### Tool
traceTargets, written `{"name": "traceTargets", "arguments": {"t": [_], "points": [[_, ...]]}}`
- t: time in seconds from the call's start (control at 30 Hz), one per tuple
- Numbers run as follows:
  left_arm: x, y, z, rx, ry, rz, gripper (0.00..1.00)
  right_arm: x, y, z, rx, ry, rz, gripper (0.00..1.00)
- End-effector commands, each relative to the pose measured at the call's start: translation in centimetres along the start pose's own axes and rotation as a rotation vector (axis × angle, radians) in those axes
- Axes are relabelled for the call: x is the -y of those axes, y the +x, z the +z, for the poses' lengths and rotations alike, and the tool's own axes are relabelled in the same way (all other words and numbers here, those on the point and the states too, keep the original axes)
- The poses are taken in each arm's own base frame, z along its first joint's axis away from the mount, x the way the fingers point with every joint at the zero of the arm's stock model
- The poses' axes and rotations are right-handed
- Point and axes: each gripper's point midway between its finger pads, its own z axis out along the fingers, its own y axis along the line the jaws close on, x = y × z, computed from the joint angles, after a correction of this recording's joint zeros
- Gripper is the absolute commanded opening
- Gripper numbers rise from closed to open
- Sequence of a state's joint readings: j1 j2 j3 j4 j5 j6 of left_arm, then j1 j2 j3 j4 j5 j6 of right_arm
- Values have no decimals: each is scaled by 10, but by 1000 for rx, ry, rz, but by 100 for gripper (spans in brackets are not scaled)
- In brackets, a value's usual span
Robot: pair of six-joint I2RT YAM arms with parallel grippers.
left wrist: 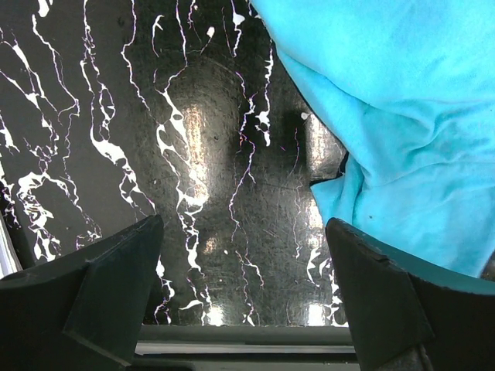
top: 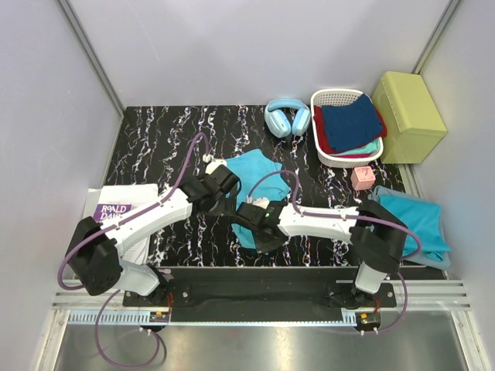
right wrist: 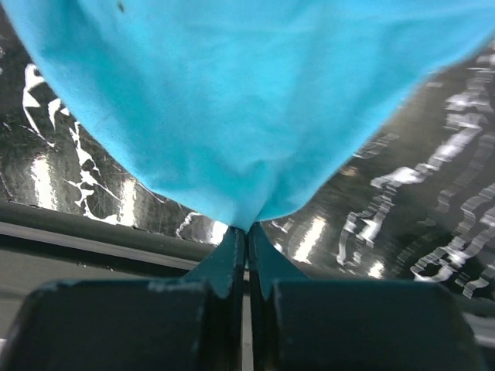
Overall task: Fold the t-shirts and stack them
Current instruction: Flatten out the tshirt
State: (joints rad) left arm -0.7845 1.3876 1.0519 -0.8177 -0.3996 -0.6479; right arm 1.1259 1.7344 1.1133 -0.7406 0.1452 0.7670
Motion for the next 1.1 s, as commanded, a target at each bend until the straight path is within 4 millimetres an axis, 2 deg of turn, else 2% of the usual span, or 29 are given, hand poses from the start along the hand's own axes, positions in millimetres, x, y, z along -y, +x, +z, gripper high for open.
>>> {"name": "traceTargets", "arguments": {"t": [0.0, 0.03, 0.07, 0.1, 0.13, 0.17, 0.2, 0.23, 0.27, 0.3, 0.33, 0.37, 0.4, 0.43, 0.47, 0.5, 0.57, 0.7, 0.8, 0.83, 0.9, 0.93, 0.97, 1.07], "points": [[-1, -10, -2, 42, -11, -10, 93, -3, -49, -73, 215, -6, 49, 0], [-1, -11, -2, 46, -12, -12, 93, 13, -60, -88, 261, 63, 41, 0], [0, -12, -2, 48, -10, -10, 93, 17, -73, -108, 310, 72, 42, 0], [0, -13, -2, 49, -9, -9, 93, 10, -99, -145, 395, 38, 56, 0], [1, -14, -2, 52, -8, -9, 93, 29, -114, -164, 438, 104, 38, 0], [2, -15, -2, 55, -5, -9, 93, 34, -128, -182, 479, 113, 41, 0], [2, -16, -2, 55, -3, -10, 93, 31, -153, -223, 571, 68, 71, 0], [3, -16, -2, 55, 0, -10, 93, 49, -166, -240, 600, 112, 64, 0], [4, -17, -2, 56, 3, -13, 93, 51, -177, -252, 625, 123, 63, 0], [5, -17, -2, 57, 6, -14, 93, 51, -195, -291, 714, 81, 95, 0], [5, -18, -2, 60, 5, -19, 93, 63, -204, -296, 726, 147, 72, 0], [6, -19, -2, 63, 9, -21, 93, 65, -217, -331, 809, 118, 101, 0], [6, -20, -3, 66, 10, -23, 93, 75, -221, -342, 834, 158, 102, 0], [6, -22, -4, 70, 12, -28, 93, 76, -231, -342, 839, 198, 70, 0], [7, -24, -5, 76, 15, -32, 93, 83, -239, -373, 919, 171, 111, 0], [7, -25, -5, 79, 14, -35, 93, 83, -247, -383, 958, 135, 131, 0], [5, -28, -7, 87, 11, -40, 94, 97, -250, -408, 1026, 116, 180, 0], [4, -31, -7, 94, 7, -49, 94, 111, -254, -434, 1111, 132, 241, 0], [4, -34, -7, 97, 1, -49, 94, 112, -252, -457, 1170, 66, 281, 0], [5, -36, -6, 99, 1, -51, 94, 116, -247, -469, 1198, 37, 301, 0], [5, -40, -7, 106, -6, -52, 94, 113, -247, -479, 1226, -6, 309, 0], [6, -43, -9, 114, -1, -56, 94, 118, -240, -490, 1250, -23, 313, 0], [6, -46, -10, 119, 2, -59, 94, 117, -241, -482, 1234, -6, 298, 0], [15, -54, -15, 120, 37, -71, 94, 121, -238, -478, 1220, 17, 305, 0]]}}
